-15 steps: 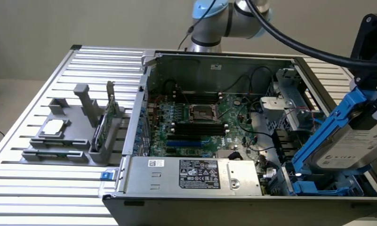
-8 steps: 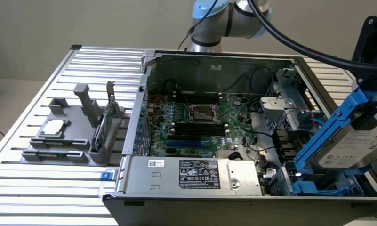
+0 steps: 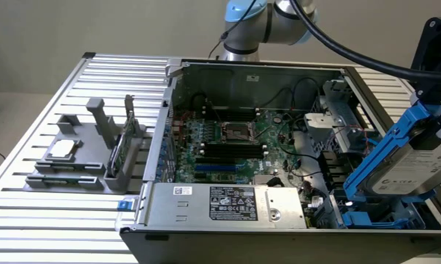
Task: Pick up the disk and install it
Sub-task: 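Insert the disk into the insertion slot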
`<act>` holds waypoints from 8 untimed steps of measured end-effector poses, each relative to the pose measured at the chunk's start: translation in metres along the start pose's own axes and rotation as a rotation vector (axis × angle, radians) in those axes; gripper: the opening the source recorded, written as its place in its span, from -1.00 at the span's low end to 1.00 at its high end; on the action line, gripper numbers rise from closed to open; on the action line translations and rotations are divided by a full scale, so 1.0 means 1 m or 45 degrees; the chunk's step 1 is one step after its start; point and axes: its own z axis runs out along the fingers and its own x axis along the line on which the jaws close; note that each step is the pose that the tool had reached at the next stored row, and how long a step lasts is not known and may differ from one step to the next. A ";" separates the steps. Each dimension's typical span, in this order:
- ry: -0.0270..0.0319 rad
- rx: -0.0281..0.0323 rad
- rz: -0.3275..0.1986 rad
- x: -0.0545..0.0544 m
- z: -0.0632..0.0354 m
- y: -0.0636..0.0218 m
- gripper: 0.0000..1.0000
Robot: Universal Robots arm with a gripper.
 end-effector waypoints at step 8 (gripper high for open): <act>0.0000 0.0000 0.000 0.000 0.0000 0.0000 -0.35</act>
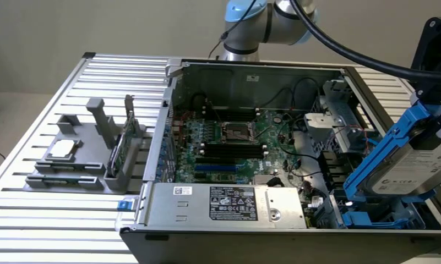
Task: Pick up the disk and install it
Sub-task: 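Insert the disk into the insertion slot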
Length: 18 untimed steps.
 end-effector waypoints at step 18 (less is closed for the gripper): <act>-0.0171 0.0092 -0.003 0.004 0.0158 0.0028 -0.35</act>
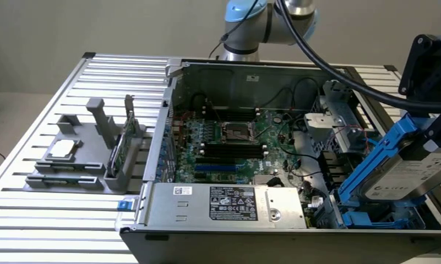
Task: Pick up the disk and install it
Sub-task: 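Insert the disk into the insertion slot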
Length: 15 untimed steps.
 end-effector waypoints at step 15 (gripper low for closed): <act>-0.0188 0.0022 -0.013 0.004 0.0073 -0.0001 -0.35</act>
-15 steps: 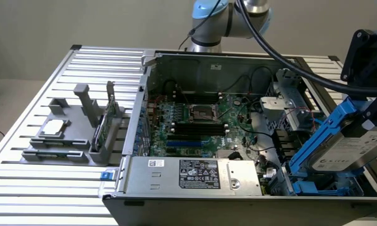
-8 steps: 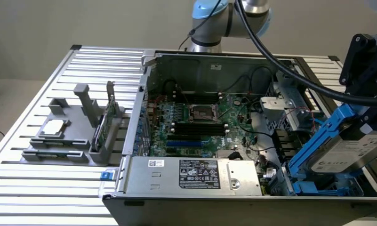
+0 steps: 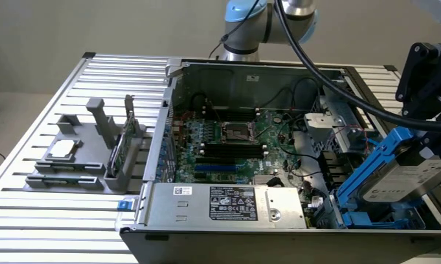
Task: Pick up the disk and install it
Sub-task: 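Insert the disk into the insertion slot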
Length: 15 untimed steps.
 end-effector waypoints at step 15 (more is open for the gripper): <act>-0.0272 0.0018 -0.008 0.005 0.0047 -0.0015 -0.35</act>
